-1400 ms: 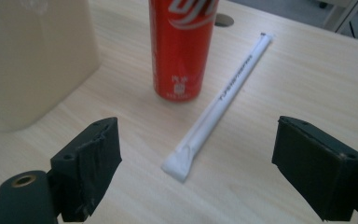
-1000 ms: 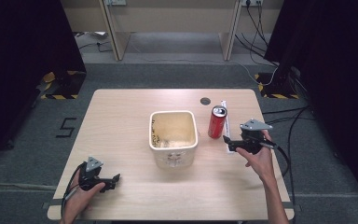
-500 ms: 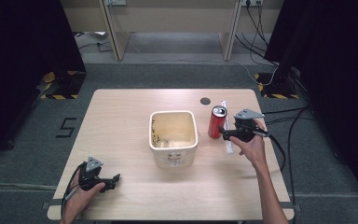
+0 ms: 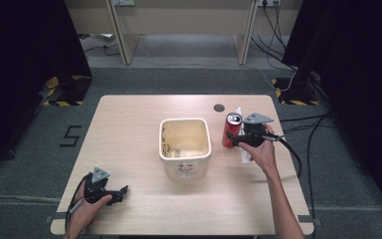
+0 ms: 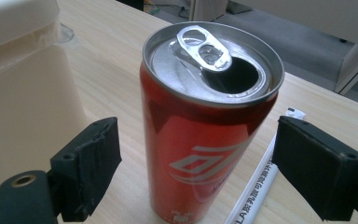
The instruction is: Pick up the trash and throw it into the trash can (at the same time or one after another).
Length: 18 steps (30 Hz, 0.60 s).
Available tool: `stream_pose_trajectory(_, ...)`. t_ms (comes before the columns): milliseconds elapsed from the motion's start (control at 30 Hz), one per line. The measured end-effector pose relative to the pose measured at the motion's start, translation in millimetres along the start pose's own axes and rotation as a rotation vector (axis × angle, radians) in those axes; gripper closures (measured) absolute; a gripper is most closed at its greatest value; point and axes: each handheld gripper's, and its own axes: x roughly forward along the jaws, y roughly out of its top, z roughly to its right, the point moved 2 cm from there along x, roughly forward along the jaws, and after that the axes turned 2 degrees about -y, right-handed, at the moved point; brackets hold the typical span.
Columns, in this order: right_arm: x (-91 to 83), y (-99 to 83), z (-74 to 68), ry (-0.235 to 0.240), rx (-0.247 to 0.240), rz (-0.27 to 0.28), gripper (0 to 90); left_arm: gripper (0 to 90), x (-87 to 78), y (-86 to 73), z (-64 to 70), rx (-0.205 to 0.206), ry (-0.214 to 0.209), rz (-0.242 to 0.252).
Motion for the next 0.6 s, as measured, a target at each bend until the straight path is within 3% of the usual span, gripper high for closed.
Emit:
stream_pose_trajectory(467, 21.1, -1.5, 0.5, 0.009, 0.026, 0.022, 19.4, 0.0, 0.2, 0.0, 0.2, -0.002, 0.000, 0.002)
stream_pose_trajectory(500, 22.7, -1.8, 0.6, 0.008, 0.019, 0.023, 26.4, 0.0, 0.2, 0.0, 0.2, -0.002, 0.000, 0.002)
stream_pose_trajectory(600, 23.2, -1.6, 0.7, 0.015, 0.006, 0.030, 32.4, 0.0, 0.2, 0.0, 0.2, -0.002, 0.000, 0.002)
